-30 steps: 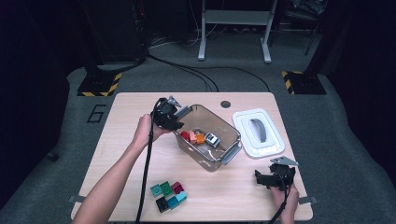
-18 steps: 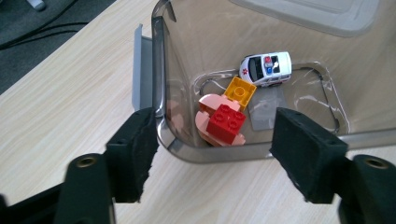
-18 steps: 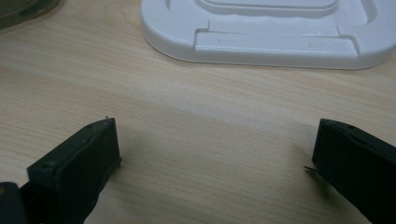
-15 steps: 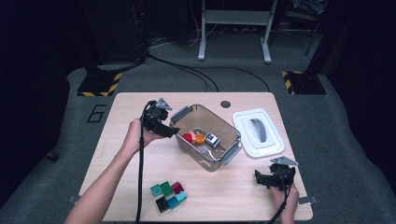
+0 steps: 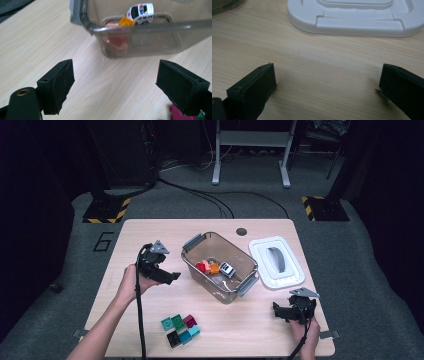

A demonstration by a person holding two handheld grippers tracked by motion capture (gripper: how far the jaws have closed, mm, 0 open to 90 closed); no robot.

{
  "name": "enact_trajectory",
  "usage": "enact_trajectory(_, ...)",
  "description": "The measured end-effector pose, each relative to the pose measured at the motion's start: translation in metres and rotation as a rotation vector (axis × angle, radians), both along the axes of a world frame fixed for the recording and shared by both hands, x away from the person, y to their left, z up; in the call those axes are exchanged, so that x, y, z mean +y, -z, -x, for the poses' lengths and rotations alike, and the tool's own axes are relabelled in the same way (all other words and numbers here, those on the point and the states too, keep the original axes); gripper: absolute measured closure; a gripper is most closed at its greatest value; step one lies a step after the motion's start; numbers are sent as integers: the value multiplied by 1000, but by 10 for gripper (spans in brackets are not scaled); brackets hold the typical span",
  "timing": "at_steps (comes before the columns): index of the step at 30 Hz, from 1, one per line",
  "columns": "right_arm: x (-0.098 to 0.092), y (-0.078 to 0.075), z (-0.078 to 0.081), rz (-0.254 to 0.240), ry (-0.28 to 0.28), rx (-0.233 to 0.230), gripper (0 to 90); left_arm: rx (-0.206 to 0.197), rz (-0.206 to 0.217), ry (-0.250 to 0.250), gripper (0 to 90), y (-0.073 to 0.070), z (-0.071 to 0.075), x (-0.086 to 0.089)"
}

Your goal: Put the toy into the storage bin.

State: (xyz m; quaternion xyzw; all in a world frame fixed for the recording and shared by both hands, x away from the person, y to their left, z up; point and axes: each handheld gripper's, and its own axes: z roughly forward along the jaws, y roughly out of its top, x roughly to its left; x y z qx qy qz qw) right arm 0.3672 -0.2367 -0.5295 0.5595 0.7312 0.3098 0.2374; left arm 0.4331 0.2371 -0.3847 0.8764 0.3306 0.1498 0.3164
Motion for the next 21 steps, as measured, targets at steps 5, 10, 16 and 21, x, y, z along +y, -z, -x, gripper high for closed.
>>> enact_trajectory(5,0,0,0,0,0,0,0,15,3,-1,140,14,15,10)
enact_trajectory(10,0,0,0,0,0,0,0,26,1,-5,140,29,28,16)
enact_trajectory(16,0,0,0,1,0,-1,0,52,0,-12,139,48,43,24)
enact_trajectory(21,0,0,0,0,0,0,0,84,-14,-20,143,73,57,27)
